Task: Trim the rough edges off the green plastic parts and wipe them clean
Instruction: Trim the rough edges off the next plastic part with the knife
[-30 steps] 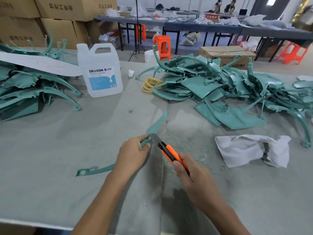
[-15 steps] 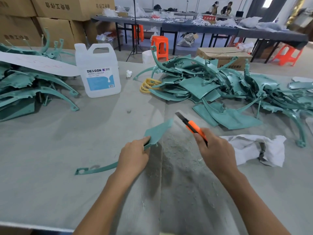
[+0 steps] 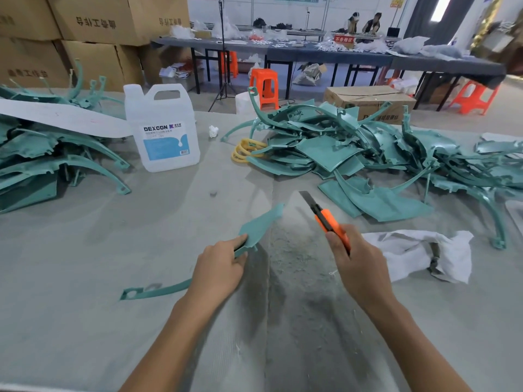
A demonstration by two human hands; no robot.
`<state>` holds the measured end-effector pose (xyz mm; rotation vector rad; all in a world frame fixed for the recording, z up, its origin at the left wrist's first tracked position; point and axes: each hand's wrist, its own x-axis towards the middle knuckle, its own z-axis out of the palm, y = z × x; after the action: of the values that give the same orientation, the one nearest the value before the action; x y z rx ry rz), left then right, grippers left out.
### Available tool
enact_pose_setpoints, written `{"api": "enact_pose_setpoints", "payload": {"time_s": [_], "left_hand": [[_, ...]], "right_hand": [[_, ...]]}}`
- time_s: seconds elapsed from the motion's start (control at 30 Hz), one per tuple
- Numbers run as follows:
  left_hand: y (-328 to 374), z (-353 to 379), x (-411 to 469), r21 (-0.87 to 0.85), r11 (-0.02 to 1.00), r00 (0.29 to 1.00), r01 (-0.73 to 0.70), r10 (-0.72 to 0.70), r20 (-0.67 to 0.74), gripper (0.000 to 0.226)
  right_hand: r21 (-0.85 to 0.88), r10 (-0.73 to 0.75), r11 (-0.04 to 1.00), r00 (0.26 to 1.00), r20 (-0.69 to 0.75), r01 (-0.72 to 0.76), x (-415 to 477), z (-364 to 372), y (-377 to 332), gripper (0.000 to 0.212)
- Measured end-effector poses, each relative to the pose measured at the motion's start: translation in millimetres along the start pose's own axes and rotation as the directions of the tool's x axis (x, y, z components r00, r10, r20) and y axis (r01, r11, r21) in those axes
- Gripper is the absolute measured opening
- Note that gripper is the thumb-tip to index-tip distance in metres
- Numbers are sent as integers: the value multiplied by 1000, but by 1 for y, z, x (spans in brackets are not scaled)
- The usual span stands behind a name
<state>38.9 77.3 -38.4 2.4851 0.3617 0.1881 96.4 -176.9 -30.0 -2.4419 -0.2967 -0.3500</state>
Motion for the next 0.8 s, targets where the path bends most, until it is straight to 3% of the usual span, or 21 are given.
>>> {"api": "enact_pose_setpoints", "payload": {"time_s": [0.17, 0.27, 0.33, 0.4, 0.47, 0.63, 0.7, 0.8], "left_hand": [[1, -4, 5, -29, 999, 1000, 30, -30, 4, 40], [-3, -8, 3, -66, 997, 999, 26, -25, 22, 39], [-7, -10, 0, -91, 996, 999, 14, -11, 39, 38], [-10, -12, -2, -108, 994, 998, -8, 14, 61, 38], [-13, -12, -2, -119, 993, 998, -18, 25, 59, 38], [-16, -10, -3, -167, 986, 999, -10, 18, 48, 38], [-18, -11, -3, -179, 984, 998, -4, 14, 57, 37], [-20, -12, -1, -202, 979, 998, 18, -4, 67, 36]], "right_hand": [[-26, -220, 974, 968, 121, 225, -26, 20, -14, 31], [17, -15, 1000, 998, 59, 14, -6, 22, -2, 22], [92, 102, 991, 995, -10, -100, 5, 17, 7, 30], [144, 79, 987, 996, -27, -75, 5, 14, 6, 37], [215, 25, 976, 998, 55, -36, -3, 18, -7, 36], [399, -43, 915, 974, 221, -50, -23, 27, -24, 16], [410, -56, 911, 972, 226, -43, -23, 25, -25, 12], [380, -85, 925, 970, 226, -7, -24, 23, -25, 22]]}}
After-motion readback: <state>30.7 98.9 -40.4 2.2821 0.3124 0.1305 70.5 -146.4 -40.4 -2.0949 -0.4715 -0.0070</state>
